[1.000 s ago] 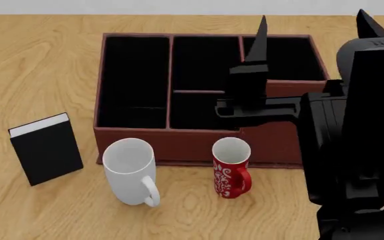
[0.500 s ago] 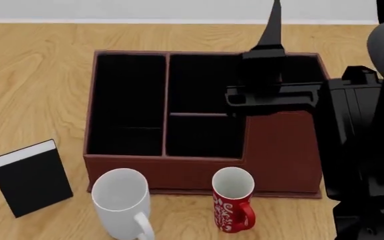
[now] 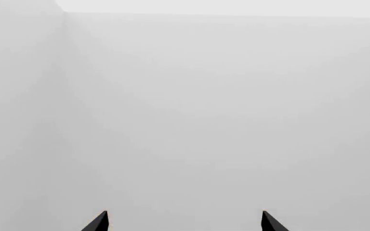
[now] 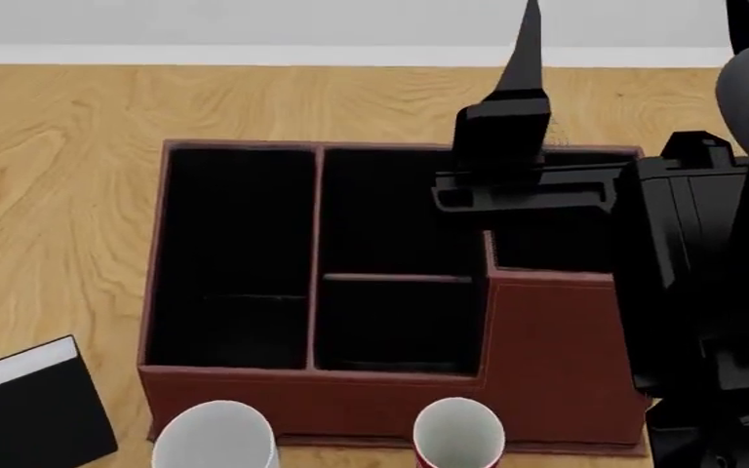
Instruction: Pick up the white mug and place it to the right of the caddy.
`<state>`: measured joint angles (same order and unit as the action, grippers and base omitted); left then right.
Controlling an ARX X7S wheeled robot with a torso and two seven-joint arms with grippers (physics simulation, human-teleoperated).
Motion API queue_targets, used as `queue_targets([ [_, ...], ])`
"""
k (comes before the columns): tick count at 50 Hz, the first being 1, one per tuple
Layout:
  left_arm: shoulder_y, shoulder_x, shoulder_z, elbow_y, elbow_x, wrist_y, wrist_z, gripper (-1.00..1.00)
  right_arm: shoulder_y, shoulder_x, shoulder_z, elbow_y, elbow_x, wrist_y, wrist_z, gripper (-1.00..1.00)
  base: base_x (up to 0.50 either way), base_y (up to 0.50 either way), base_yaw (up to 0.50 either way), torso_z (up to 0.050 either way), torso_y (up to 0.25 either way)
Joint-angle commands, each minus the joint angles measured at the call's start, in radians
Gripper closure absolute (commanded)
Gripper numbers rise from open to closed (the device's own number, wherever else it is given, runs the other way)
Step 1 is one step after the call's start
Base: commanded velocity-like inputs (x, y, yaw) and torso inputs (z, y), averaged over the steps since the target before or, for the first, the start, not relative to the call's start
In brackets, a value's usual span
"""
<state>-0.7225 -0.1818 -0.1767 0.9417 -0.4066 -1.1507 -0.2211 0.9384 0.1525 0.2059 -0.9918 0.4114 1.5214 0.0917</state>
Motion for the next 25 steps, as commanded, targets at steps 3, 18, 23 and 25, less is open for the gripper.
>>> queue_targets([
  [3, 0.03, -0.009, -0.001, -0.001, -0.005, 0.034, -0.002, -1.0, -0.004, -0.002, 0.009, 0.006, 0.033, -0.001, 0.016, -1.0, 0.25, 0.0, 0.0, 0.0, 0.005],
  [18, 0.013, -0.02, -0.017, -0.001, -0.03, 0.015, -0.009, -1.0, 0.0, 0.001, 0.015, 0.0, 0.072, 0.009, 0.043, -1.0, 0.25, 0.0, 0.0, 0.0, 0.0],
  [23, 0.025, -0.019, -0.026, -0.011, -0.036, 0.032, -0.004, -1.0, -0.001, 0.001, 0.026, -0.006, 0.084, 0.008, 0.049, -1.0, -0.01, 0.0, 0.0, 0.0, 0.002],
  [25, 0.048, -0.018, -0.02, -0.015, -0.029, 0.061, -0.001, -1.0, 0.004, -0.001, 0.039, -0.016, 0.095, 0.02, 0.05, -1.0, 0.0, 0.0, 0.0, 0.0, 0.0],
])
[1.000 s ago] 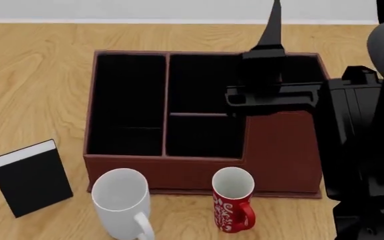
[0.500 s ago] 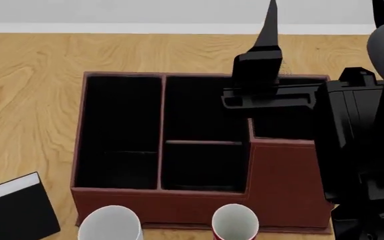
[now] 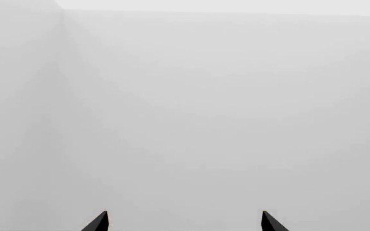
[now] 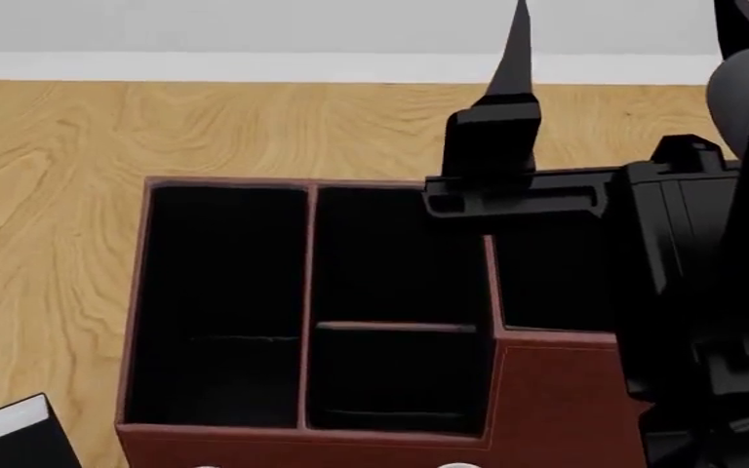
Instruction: Pick up the white mug and place it to the right of the caddy.
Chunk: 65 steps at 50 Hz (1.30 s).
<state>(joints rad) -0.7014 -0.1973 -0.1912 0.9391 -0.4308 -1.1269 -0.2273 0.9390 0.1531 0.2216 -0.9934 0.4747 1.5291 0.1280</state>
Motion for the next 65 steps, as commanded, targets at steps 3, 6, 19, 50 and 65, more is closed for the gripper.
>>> queue_targets([
  [3, -0.009, -0.004, -0.008, -0.006, -0.021, -0.005, -0.005, -1.0, 0.003, 0.0, 0.035, -0.02, 0.043, 0.018, 0.02, -1.0, 0.0, 0.0, 0.0, 0.0, 0.0],
  [6, 0.02, -0.007, 0.003, 0.001, -0.015, 0.027, 0.0, -1.0, 0.005, 0.004, 0.051, -0.031, 0.06, 0.029, 0.029, -1.0, 0.0, 0.0, 0.0, 0.0, 0.0],
  [19, -0.02, -0.014, -0.008, 0.034, -0.053, -0.034, -0.019, -1.0, -0.005, 0.029, 0.164, -0.036, 0.283, 0.007, 0.146, -1.0, 0.0, 0.0, 0.0, 0.0, 0.0],
  [50, -0.006, -0.036, -0.006, 0.026, -0.079, -0.019, -0.044, -1.0, -0.025, 0.082, 0.155, 0.001, 0.451, -0.065, 0.275, -1.0, 0.0, -0.15, 0.0, 0.0, 0.0],
  [65, 0.019, -0.066, 0.018, 0.028, -0.066, 0.03, -0.044, -1.0, -0.012, 0.094, 0.162, 0.005, 0.497, -0.066, 0.316, -1.0, 0.0, 0.0, 0.0, 0.0, -0.017],
])
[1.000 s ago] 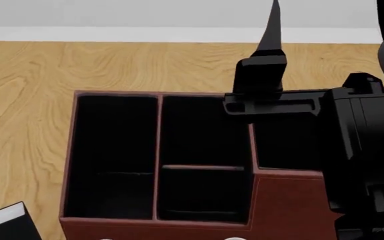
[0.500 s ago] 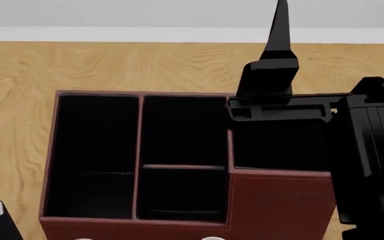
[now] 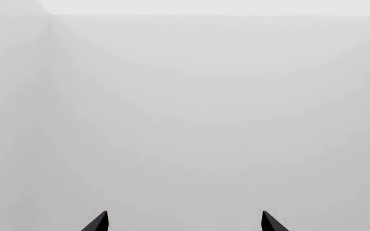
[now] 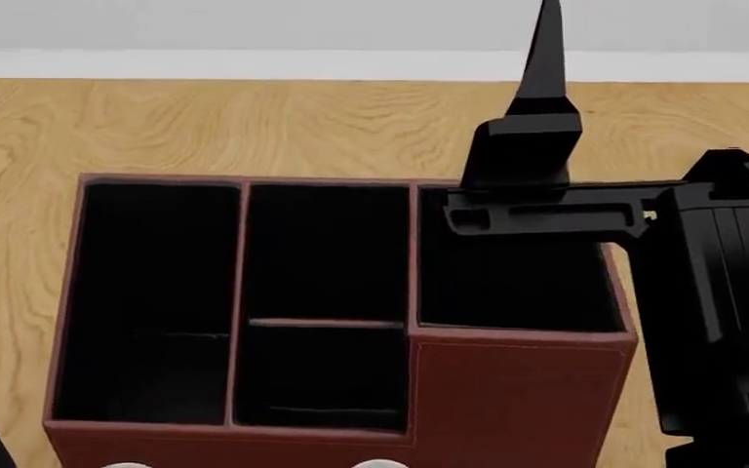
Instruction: Pick up the white mug and place it to the right of the caddy.
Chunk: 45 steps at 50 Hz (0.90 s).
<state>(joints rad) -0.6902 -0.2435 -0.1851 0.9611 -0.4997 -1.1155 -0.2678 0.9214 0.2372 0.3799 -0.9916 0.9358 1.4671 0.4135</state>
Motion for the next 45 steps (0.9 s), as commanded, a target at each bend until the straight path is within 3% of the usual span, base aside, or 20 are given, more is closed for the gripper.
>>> queue_targets([
  [1, 0.005, -0.02, 0.009, 0.008, -0.002, 0.016, -0.004, -1.0, 0.006, 0.01, 0.005, 0.002, 0.04, -0.004, 0.034, -1.0, 0.0, 0.0, 0.0, 0.0, -0.178],
  [9, 0.046, -0.028, 0.015, 0.002, 0.011, 0.06, -0.003, -1.0, 0.002, 0.015, 0.006, 0.002, 0.065, -0.007, 0.055, -1.0, 0.0, 0.0, 0.0, 0.0, -0.237],
  [41, -0.012, -0.038, -0.005, 0.042, -0.078, -0.025, -0.057, -1.0, 0.021, 0.059, 0.089, -0.003, 0.288, 0.023, 0.19, -1.0, 0.0, 0.0, 0.0, 0.0, -0.241],
  [45, -0.005, -0.04, -0.011, 0.044, -0.087, -0.018, -0.061, -1.0, 0.035, 0.064, 0.101, 0.004, 0.341, 0.033, 0.228, -1.0, 0.0, 0.0, 0.0, 0.0, -0.039],
])
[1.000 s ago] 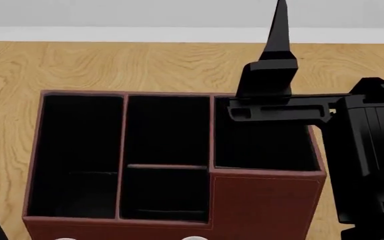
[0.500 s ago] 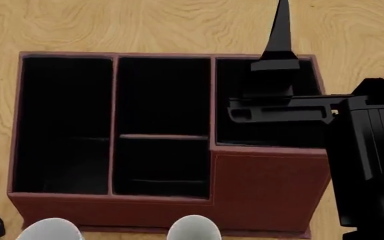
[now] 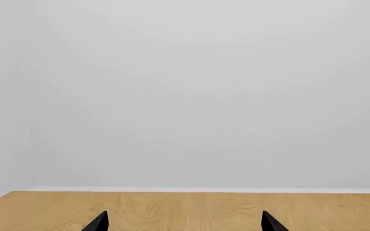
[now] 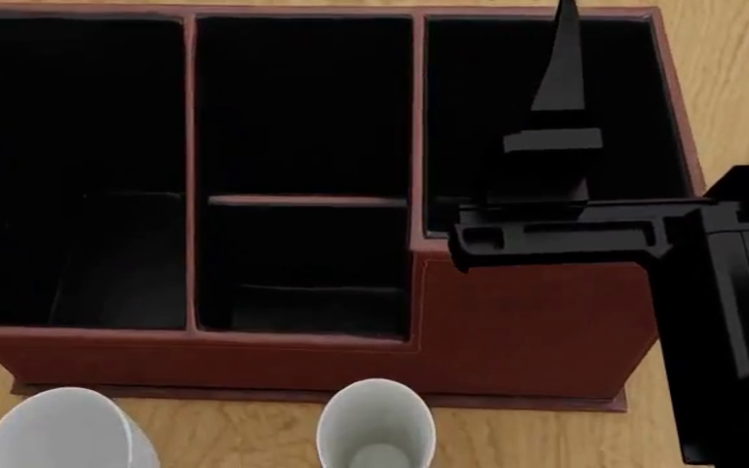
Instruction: Pick up the white mug and place it to the right of the caddy.
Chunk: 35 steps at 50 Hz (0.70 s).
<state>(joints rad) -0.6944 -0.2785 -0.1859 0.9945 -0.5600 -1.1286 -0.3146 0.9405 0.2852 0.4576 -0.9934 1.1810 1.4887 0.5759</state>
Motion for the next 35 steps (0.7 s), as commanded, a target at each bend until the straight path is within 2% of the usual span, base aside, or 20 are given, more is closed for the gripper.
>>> queue_targets([
  [1, 0.0, -0.006, -0.012, 0.011, -0.03, -0.004, -0.016, -1.0, 0.019, 0.019, 0.024, 0.006, 0.108, 0.012, 0.075, -1.0, 0.0, 0.0, 0.0, 0.0, 0.0],
  [10, 0.035, -0.016, -0.01, 0.008, -0.038, 0.035, -0.025, -1.0, 0.037, 0.042, 0.026, 0.02, 0.209, 0.013, 0.16, -1.0, 0.0, 0.0, 0.0, 0.0, 0.0],
  [18, 0.011, -0.021, -0.029, 0.018, -0.078, 0.0, -0.052, -1.0, 0.025, 0.062, 0.018, 0.024, 0.24, -0.01, 0.187, -1.0, 0.0, 0.0, 0.0, 0.0, 0.0],
  [21, 0.016, -0.026, -0.055, 0.036, -0.098, -0.007, -0.062, -1.0, 0.012, 0.067, 0.016, 0.021, 0.232, -0.022, 0.18, -1.0, 0.0, 0.0, 0.0, 0.0, 0.0],
  [22, -0.021, -0.027, -0.091, 0.048, -0.149, -0.054, -0.088, -1.0, 0.008, 0.069, 0.015, 0.019, 0.23, -0.025, 0.179, -1.0, 0.0, 0.0, 0.0, 0.0, 0.0],
  [29, 0.05, -0.22, -0.146, 0.051, -0.423, 0.078, -0.351, -1.0, -0.02, 0.072, 0.005, 0.014, 0.203, -0.052, 0.153, -1.0, 0.0, 0.0, 0.0, 0.0, 0.0],
  [35, 0.134, -0.388, -0.275, 0.05, -0.584, 0.164, -0.484, -1.0, -0.05, 0.074, -0.024, 0.013, 0.146, -0.078, 0.108, -1.0, 0.0, 0.0, 0.0, 0.0, 0.0],
])
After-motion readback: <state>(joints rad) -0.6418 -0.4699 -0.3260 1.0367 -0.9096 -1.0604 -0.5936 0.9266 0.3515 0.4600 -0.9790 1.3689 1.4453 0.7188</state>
